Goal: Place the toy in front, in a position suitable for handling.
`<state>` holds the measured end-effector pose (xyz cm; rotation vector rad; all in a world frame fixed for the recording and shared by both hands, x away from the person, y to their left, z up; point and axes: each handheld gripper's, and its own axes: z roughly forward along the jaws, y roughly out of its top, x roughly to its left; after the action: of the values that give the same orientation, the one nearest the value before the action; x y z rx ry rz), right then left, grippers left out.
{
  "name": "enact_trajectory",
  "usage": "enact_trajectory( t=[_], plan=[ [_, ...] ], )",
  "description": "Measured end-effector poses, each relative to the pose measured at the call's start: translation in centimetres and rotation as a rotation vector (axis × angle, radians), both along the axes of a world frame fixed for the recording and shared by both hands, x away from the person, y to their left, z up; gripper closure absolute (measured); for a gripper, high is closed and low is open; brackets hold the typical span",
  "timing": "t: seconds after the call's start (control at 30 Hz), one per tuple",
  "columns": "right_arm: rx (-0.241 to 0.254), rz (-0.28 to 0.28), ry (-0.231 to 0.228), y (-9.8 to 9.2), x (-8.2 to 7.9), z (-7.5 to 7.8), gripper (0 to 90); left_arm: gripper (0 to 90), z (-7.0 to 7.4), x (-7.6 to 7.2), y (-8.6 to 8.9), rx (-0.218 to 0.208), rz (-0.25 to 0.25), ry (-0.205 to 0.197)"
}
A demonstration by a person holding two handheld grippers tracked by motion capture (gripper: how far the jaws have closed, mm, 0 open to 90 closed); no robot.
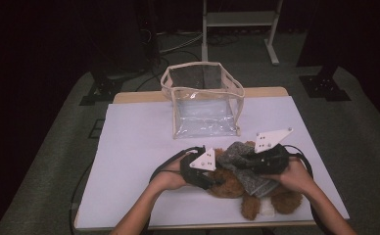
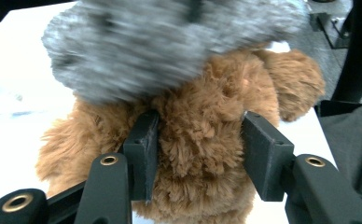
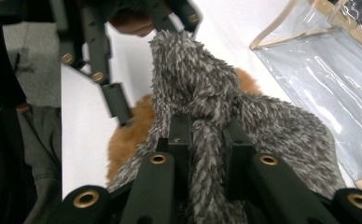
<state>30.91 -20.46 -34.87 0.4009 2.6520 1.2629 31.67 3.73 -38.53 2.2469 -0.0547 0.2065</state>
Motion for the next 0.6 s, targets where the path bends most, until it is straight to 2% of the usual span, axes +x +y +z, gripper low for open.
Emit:
enact_trajectory(
  t=[0.03, 0.2, 0.3, 0.4, 0.53, 0.6],
  plan=[
    [-0.004, -0.002, -0.013, 0.0, -0.5, -0.2, 76.8, 48.8, 0.0, 0.1, 0.0, -0.005, 0.007, -0.002],
    [0.01, -0.027, -0.012, -1.1, -1.3, -0.7, 76.8, 48.4, 0.0, 0.4, 0.3, -0.016, 0.028, -0.001],
    [-0.002, -0.037, -0.028, -1.5, -1.5, -1.2, 76.8, 48.3, 0.0, 0.4, 0.3, -0.018, 0.031, -0.001],
    [0.0, -0.044, -0.028, -1.9, -1.3, -1.4, 77.0, 48.1, 0.2, 0.3, 0.5, -0.021, 0.027, 0.0],
    [0.018, -0.062, -0.02, -2.4, -0.7, -1.7, 77.1, 47.6, 0.4, -0.1, 1.0, -0.026, -0.006, 0.006],
    [0.014, -0.073, -0.023, -2.3, -0.3, -1.6, 77.1, 47.6, 0.3, -0.1, 1.0, -0.027, 0.0, 0.006]
  ],
)
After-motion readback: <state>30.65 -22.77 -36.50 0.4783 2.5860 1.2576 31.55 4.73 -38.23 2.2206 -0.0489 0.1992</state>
